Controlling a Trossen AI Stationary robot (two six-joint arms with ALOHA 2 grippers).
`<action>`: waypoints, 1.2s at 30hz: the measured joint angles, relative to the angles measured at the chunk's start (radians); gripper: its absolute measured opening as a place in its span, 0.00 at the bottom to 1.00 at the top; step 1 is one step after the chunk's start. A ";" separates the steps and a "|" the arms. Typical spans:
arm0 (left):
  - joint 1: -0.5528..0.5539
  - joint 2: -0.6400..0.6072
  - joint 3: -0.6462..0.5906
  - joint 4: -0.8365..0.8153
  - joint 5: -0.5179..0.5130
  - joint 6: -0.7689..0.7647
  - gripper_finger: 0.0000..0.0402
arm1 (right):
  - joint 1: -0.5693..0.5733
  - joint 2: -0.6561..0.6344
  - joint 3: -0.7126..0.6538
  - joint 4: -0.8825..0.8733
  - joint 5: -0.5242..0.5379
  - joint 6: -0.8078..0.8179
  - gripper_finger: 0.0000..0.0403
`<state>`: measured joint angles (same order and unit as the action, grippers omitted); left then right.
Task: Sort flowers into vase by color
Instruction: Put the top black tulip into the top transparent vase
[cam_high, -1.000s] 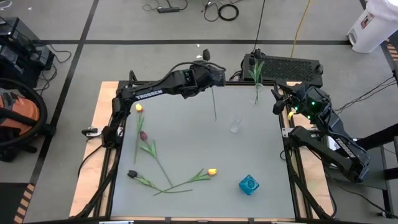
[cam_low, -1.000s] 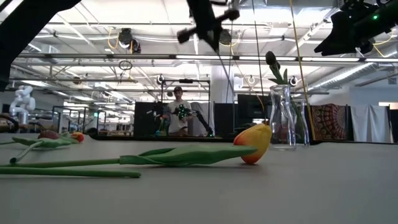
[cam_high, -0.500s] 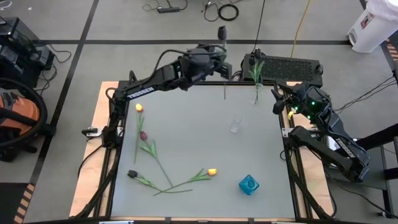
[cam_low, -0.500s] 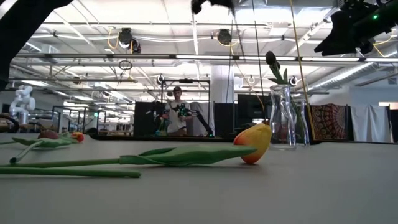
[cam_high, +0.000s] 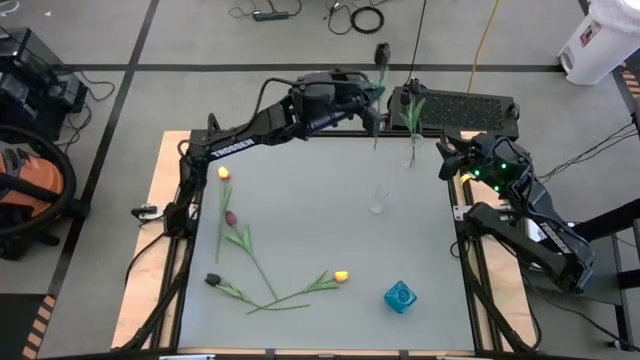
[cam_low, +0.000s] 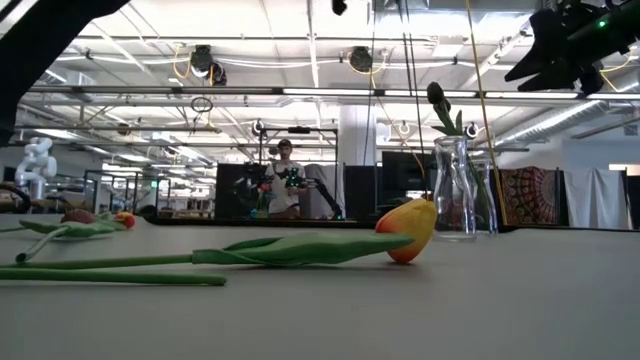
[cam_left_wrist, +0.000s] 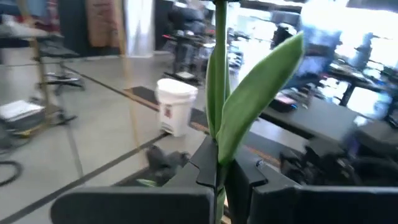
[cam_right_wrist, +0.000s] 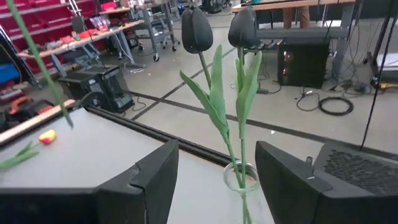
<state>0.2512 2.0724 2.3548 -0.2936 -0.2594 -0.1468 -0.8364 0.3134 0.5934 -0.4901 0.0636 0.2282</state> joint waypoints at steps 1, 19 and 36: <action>0.000 0.012 0.000 0.020 0.020 0.004 0.03 | 0.000 0.000 0.000 0.001 -0.027 0.003 0.51; -0.018 0.103 -0.001 0.114 0.265 0.004 0.03 | 0.001 0.058 0.111 0.226 -0.386 -0.012 0.51; -0.038 0.103 -0.001 0.157 0.289 0.050 0.03 | 0.006 0.356 0.354 0.211 -0.657 -0.031 0.51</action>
<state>0.2130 2.1754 2.3543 -0.1362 0.0299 -0.0968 -0.8299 0.6695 0.9474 -0.2787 -0.5930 0.1974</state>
